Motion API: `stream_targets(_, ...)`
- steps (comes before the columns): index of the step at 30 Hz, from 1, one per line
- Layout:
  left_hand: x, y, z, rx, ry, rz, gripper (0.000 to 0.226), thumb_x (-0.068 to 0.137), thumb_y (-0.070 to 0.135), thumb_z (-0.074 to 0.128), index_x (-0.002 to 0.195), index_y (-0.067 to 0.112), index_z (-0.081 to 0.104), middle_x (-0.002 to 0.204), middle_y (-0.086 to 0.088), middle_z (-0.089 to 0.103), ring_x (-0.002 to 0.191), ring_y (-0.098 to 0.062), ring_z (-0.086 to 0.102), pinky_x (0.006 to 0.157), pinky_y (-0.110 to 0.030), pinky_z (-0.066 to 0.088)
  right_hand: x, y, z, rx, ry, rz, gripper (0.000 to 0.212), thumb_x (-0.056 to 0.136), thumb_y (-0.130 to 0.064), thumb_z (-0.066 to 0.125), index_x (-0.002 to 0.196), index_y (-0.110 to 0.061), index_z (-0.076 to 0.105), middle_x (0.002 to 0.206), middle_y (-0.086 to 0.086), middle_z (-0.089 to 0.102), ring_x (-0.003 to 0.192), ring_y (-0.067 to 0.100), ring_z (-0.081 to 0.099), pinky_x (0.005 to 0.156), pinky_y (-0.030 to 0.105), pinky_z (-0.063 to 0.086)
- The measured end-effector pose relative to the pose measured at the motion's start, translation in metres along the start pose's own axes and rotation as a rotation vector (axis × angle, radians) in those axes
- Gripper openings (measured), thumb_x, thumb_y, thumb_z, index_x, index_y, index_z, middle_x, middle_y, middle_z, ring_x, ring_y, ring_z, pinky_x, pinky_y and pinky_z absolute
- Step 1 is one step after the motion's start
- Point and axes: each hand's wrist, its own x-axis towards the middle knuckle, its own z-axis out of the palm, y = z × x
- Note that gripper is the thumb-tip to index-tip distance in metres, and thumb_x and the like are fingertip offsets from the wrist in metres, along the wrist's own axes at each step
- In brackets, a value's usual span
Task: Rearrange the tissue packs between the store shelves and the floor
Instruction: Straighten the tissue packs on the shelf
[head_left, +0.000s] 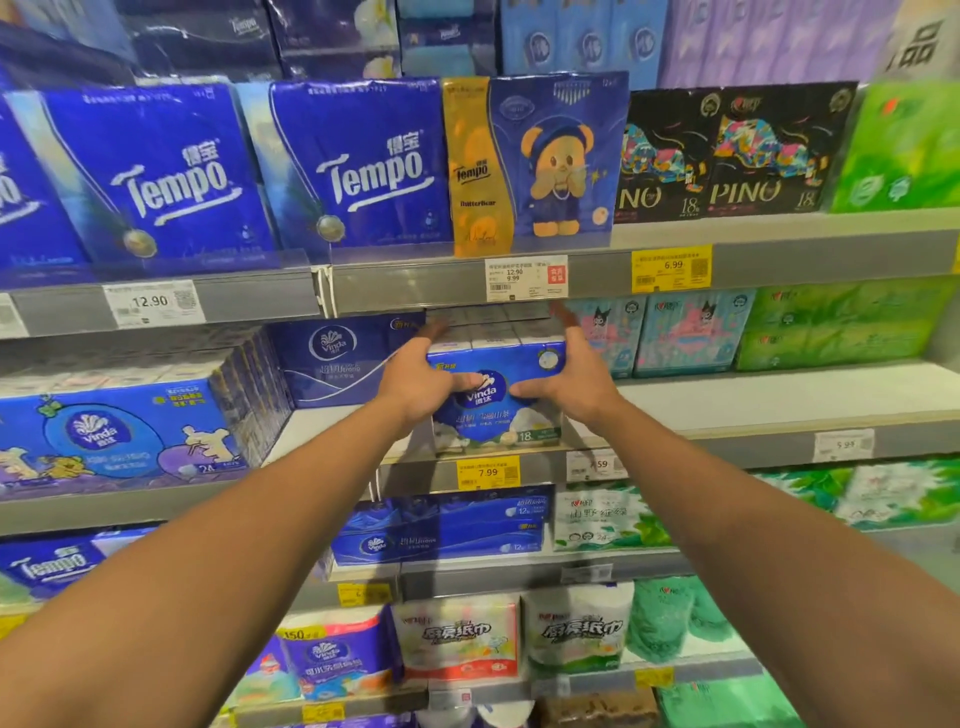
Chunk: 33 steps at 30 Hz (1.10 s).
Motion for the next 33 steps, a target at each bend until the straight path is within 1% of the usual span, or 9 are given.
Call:
stream_targets(3, 0.002, -0.005, 0.003, -0.020, 0.028, 0.014, 0.079, 0.070, 0.022, 0.085, 0.138, 0.032, 0.045, 0.128, 0.001, 0.055, 0.104, -0.021, 0.062, 0.082, -0.041, 0.059, 0.000, 0.004, 0.006, 0.120, 0.022, -0.006, 0.097, 0.063, -0.001, 0.088, 0.137, -0.032, 0.034, 0.102, -0.002, 0.070, 0.087, 0.014, 0.072, 0.067, 0.035, 0.061)
stream_targets(7, 0.005, -0.006, 0.001, -0.027, 0.004, 0.006, 0.076, 0.070, 0.021, 0.085, 0.135, 0.032, 0.046, 0.126, 0.000, 0.057, 0.102, -0.021, 0.064, 0.081, -0.042, 0.059, -0.004, 0.009, 0.011, 0.054, 0.066, -0.005, 0.070, 0.063, -0.010, 0.090, 0.112, -0.018, 0.041, 0.098, 0.001, 0.070, 0.083, 0.011, 0.072, 0.061, 0.030, 0.060)
stream_targets(11, 0.002, -0.003, -0.002, -0.050, -0.032, -0.045, 0.075, 0.071, 0.019, 0.085, 0.135, 0.027, 0.046, 0.123, -0.005, 0.061, 0.099, -0.023, 0.067, 0.079, -0.044, 0.059, -0.005, 0.008, 0.011, -0.049, 0.062, -0.024, 0.069, 0.065, -0.019, 0.090, 0.111, -0.022, 0.038, 0.095, -0.007, 0.069, 0.079, 0.004, 0.070, 0.056, 0.017, 0.055)
stream_targets(13, -0.003, 0.002, 0.001, 0.057, 0.026, -0.071, 0.070, 0.070, 0.028, 0.085, 0.128, 0.020, 0.046, 0.118, -0.007, 0.062, 0.098, -0.024, 0.066, 0.080, -0.045, 0.059, -0.005, 0.005, 0.008, -0.096, 0.050, -0.013, 0.071, 0.066, -0.023, 0.090, 0.112, -0.023, 0.037, 0.097, -0.005, 0.068, 0.080, 0.004, 0.068, 0.056, 0.015, 0.052)
stream_targets(17, -0.023, 0.010, 0.013, 0.494, 0.335, 0.125, 0.077, 0.067, 0.043, 0.084, 0.130, 0.022, 0.044, 0.126, -0.010, 0.047, 0.114, -0.029, 0.050, 0.094, -0.043, 0.050, -0.012, -0.006, 0.000, -0.243, 0.067, -0.037, 0.077, 0.064, -0.029, 0.090, 0.118, -0.025, 0.036, 0.098, -0.001, 0.069, 0.085, 0.017, 0.069, 0.069, 0.033, 0.057)
stream_targets(20, -0.049, 0.014, 0.024, 0.579, 0.422, 0.406, 0.068, 0.071, 0.033, 0.079, 0.131, 0.027, 0.048, 0.134, -0.006, 0.041, 0.123, -0.026, 0.039, 0.099, -0.040, 0.043, -0.038, -0.015, -0.010, -0.336, 0.105, -0.113, 0.101, 0.064, -0.030, 0.090, 0.144, -0.025, 0.029, 0.129, 0.003, 0.060, 0.114, 0.022, 0.061, 0.092, 0.037, 0.052)
stream_targets(23, -0.071, 0.020, 0.036, 0.582, 0.258, 0.519, 0.055, 0.075, 0.029, 0.074, 0.126, 0.024, 0.054, 0.117, -0.002, 0.054, 0.113, -0.023, 0.048, 0.093, -0.037, 0.043, -0.080, -0.023, -0.024, -0.506, 0.126, -0.168, 0.094, 0.068, -0.033, 0.086, 0.146, -0.023, 0.035, 0.143, 0.001, 0.051, 0.128, 0.024, 0.050, 0.098, 0.029, 0.041)
stream_targets(26, -0.095, 0.020, 0.056, 0.529, 0.068, 0.500, 0.053, 0.077, 0.032, 0.073, 0.126, 0.024, 0.055, 0.109, -0.002, 0.061, 0.103, -0.022, 0.056, 0.089, -0.035, 0.045, -0.133, -0.023, -0.039, -0.648, 0.146, -0.080, 0.085, 0.074, -0.035, 0.082, 0.145, -0.022, 0.037, 0.142, 0.004, 0.052, 0.128, 0.026, 0.049, 0.101, 0.035, 0.041)
stream_targets(33, -0.199, 0.004, 0.139, 0.516, -0.481, 0.571, 0.068, 0.074, 0.047, 0.076, 0.134, 0.028, 0.052, 0.131, -0.002, 0.060, 0.114, -0.023, 0.058, 0.095, -0.034, 0.047, -0.318, 0.001, -0.069, -0.787, 0.322, 0.263, 0.079, 0.076, -0.040, 0.078, 0.142, -0.019, 0.041, 0.136, 0.008, 0.055, 0.122, 0.027, 0.052, 0.097, 0.039, 0.045)
